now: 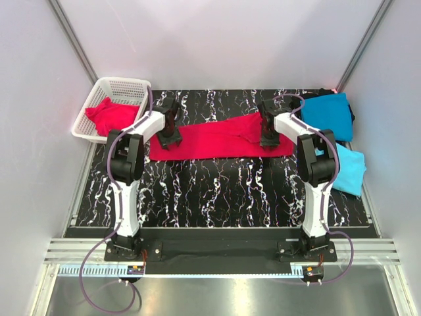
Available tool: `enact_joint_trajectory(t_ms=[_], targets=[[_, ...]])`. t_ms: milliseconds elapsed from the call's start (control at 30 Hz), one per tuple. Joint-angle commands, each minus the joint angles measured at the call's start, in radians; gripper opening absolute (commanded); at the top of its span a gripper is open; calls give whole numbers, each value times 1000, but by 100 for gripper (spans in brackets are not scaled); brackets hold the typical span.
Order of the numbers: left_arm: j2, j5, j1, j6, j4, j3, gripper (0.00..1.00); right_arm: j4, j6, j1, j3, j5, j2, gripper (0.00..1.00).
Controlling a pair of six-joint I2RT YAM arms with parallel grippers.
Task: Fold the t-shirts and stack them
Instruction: Fold the tshirt
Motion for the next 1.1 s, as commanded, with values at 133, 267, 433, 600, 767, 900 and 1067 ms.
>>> enact_joint_trajectory(t_ms=[133, 267, 433, 600, 767, 900, 1067], targets=[[-50, 13, 5, 1, -83, -96, 50, -55, 43, -3, -103, 22, -33, 35], [-93, 6, 1, -17, -77, -197, 50, -46, 78, 0, -211, 19, -130, 34], [-168, 7, -11, -33, -22, -339, 50, -35, 108, 31, -352, 35, -233, 34], [-254, -9, -36, -53, 15, -497, 50, -17, 148, 69, -472, 45, -325, 33], [-344, -31, -42, -50, 29, -524, 50, -15, 158, 82, -486, 71, -395, 32], [-431, -43, -62, -40, 30, -501, 50, -40, 151, 86, -435, 70, -478, 32], [-524, -20, -87, -33, 29, -472, 52, -63, 152, 99, -380, 27, -533, 34]])
